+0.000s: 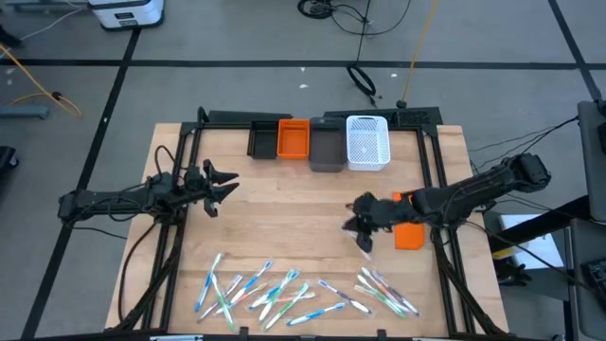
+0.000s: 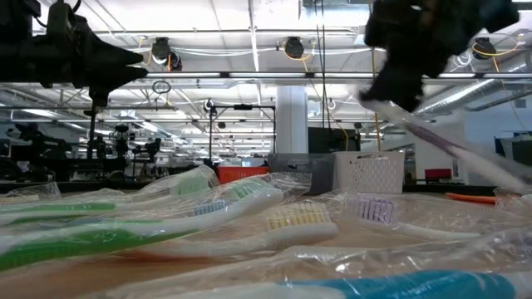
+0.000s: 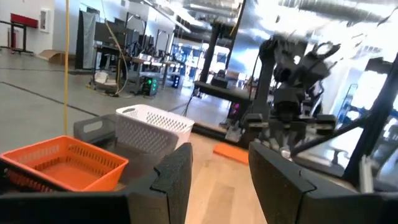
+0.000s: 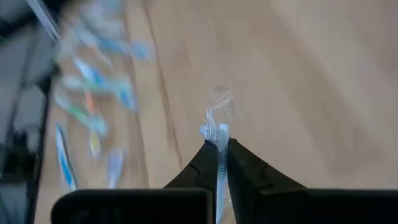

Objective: Pick & Place Toothbrushes
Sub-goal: Put the purple toothbrush into the orange bin

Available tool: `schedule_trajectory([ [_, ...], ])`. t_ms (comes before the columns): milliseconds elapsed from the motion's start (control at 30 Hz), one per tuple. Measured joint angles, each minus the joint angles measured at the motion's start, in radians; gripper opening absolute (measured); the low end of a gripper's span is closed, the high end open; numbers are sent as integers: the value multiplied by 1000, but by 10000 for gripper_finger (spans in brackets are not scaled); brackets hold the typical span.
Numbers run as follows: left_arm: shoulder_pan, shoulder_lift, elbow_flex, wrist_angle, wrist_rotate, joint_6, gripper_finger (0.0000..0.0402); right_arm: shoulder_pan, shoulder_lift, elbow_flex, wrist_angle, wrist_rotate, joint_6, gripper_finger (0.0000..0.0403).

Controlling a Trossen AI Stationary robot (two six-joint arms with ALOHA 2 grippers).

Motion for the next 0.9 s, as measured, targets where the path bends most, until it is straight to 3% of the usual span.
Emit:
schedule_trajectory([
  [300, -17, 150, 0, 201, 18, -54, 159, -144, 12, 1, 387, 29, -256, 8],
  [633, -38, 564, 22, 581, -9, -69, 159, -208, 85, 2, 623, 22, -335, 8],
  [900, -39, 879, 215, 606, 6, -40, 159, -225, 93, 11, 682, 22, -358, 9],
])
